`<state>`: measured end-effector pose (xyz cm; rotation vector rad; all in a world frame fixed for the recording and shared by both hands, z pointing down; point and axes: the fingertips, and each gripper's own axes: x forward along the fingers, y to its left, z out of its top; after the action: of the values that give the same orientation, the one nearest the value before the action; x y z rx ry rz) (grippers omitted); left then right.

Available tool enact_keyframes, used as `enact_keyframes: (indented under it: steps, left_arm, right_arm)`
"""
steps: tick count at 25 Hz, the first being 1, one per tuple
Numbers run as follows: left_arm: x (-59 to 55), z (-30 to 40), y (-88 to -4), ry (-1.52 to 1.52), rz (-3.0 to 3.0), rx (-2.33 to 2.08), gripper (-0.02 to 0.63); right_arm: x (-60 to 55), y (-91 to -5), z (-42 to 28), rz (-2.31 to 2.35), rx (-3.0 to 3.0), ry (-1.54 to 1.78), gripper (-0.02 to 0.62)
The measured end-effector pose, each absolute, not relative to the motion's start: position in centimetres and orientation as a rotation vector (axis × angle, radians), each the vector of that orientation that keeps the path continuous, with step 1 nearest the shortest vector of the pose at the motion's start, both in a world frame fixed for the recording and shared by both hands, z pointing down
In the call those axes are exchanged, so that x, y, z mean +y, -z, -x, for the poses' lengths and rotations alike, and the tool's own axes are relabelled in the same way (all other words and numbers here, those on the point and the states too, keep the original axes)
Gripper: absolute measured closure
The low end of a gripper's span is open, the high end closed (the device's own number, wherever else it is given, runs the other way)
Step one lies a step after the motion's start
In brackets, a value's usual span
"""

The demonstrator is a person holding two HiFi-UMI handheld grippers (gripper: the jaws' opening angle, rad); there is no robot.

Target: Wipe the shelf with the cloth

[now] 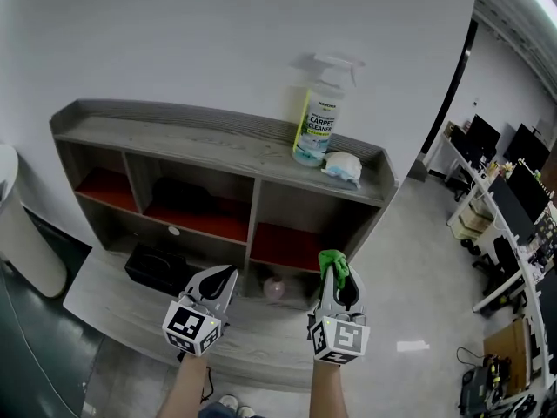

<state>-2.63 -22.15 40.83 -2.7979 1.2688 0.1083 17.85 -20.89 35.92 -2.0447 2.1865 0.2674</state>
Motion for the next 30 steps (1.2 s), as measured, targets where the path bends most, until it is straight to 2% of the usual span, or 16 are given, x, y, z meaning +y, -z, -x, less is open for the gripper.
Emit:
enact_keyframes:
  steps: [12, 23, 30]
  left_arm:
    - [-25.5, 2.6, -41.7, -0.085, 2.820, 1.230, 0.607]
    - [-27.0, 3.6, -42.8, -0.067, 2.830, 1.265, 0.607]
    - [-27.8, 4.1, -43.2, -0.058, 2.831, 1.278, 0.607]
  right_arm:
    - [-27.2, -37.5, -16.4, 2.081, 2.224, -0.351, 0.492]
    - [-30.4, -39.3, -8.0, 1.905, 2.648, -0.743, 0.497]
    - [-32.5, -40.8, -4.3, 1.746, 2.856, -0.874, 0.497]
